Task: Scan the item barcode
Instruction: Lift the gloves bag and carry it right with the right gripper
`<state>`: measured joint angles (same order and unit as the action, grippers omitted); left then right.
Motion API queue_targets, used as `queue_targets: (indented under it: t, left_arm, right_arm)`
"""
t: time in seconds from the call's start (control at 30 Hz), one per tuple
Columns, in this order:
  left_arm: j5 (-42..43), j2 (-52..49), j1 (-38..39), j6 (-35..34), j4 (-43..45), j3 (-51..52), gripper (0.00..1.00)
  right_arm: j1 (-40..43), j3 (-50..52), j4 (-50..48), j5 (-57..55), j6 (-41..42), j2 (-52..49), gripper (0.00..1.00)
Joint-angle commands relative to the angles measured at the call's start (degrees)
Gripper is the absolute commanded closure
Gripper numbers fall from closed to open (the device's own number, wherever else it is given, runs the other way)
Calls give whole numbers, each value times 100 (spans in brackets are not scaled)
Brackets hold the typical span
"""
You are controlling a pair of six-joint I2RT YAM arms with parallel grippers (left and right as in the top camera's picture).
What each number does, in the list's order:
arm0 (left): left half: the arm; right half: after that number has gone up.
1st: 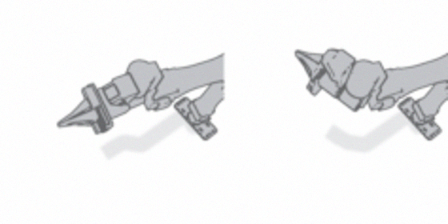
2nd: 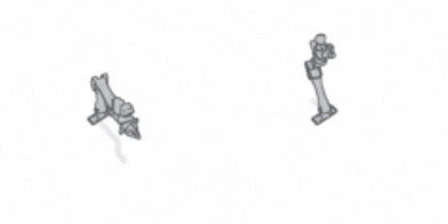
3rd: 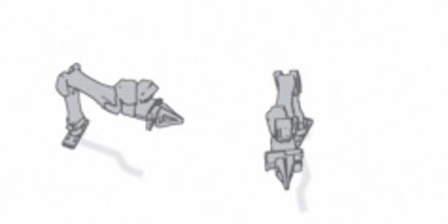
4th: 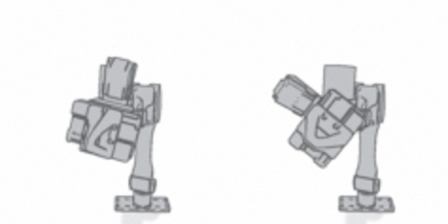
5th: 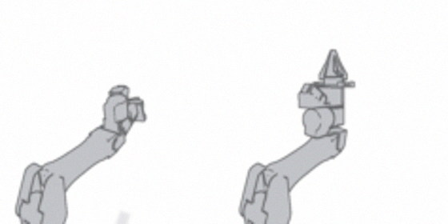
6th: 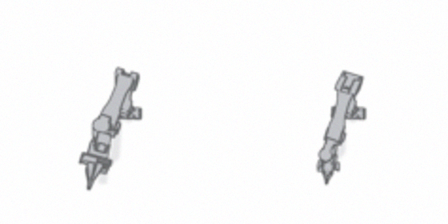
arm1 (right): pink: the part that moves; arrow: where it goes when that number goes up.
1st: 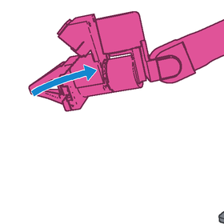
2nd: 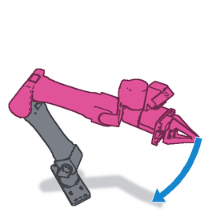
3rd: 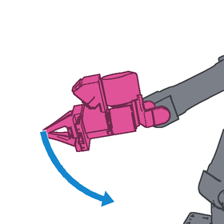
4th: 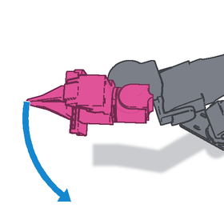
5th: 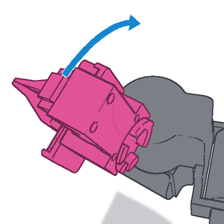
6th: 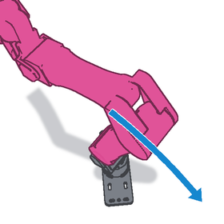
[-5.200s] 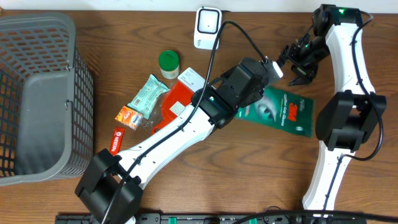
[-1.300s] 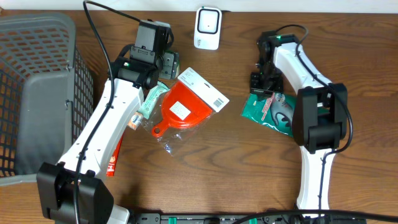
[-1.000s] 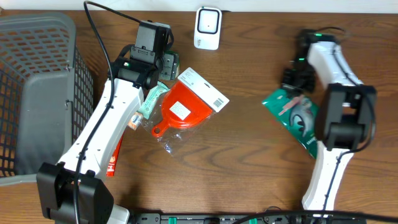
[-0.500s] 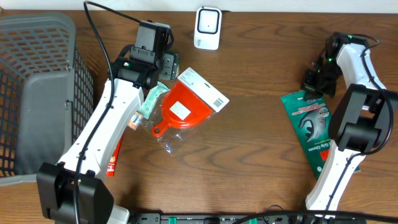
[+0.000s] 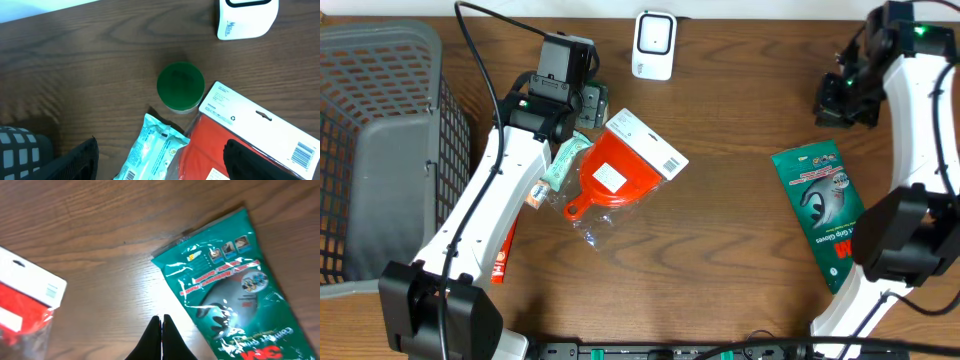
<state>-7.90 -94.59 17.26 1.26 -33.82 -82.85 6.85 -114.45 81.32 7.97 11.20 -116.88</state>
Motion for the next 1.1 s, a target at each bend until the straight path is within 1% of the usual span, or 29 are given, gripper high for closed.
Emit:
queue_targets:
  t: [0.0, 0.13, 0.3, 0.4, 0.47, 0.6, 0.8, 0.97, 1.07]
  left_arm:
    - [-72, 105, -20, -33, -9, 11, 20]
    - [-74, 105, -20, -31, -24, 11, 20]
    - [-72, 105, -20, -28, -13, 11, 20]
    - [-70, 105, -20, -33, 4, 11, 20]
    - [-70, 105, -20, -59, 0, 11, 20]
    - [-50, 105, -20, -98, 0, 11, 20]
    - [-28, 105, -13, -118, -9, 11, 19]
    - [-28, 105, -15, -118, -111, 13, 20]
    - [-31, 105, -15, -116, -129, 13, 20]
  right_arm:
    - [-354, 638, -199, -619, 402, 127, 98]
    - [-684, 2299, -1128, -621, 737, 640, 99]
    - [-1130, 4603, -2490, -540, 1082, 1648, 99]
    - [-1292, 5650, -3136, -328, 1252, 1991, 99]
    - [-1290, 6111, -3381, -186, 1416, 2015, 99]
    - [-1252, 6642, -3613, -101, 1523, 2013, 99]
    - [-1010, 6787, -3683, -629, 1838, 2013, 98]
    - [-396, 6784, -3816, -879, 1871, 2013, 93]
    - [76, 6771, -4109, -848, 1598, 2013, 90]
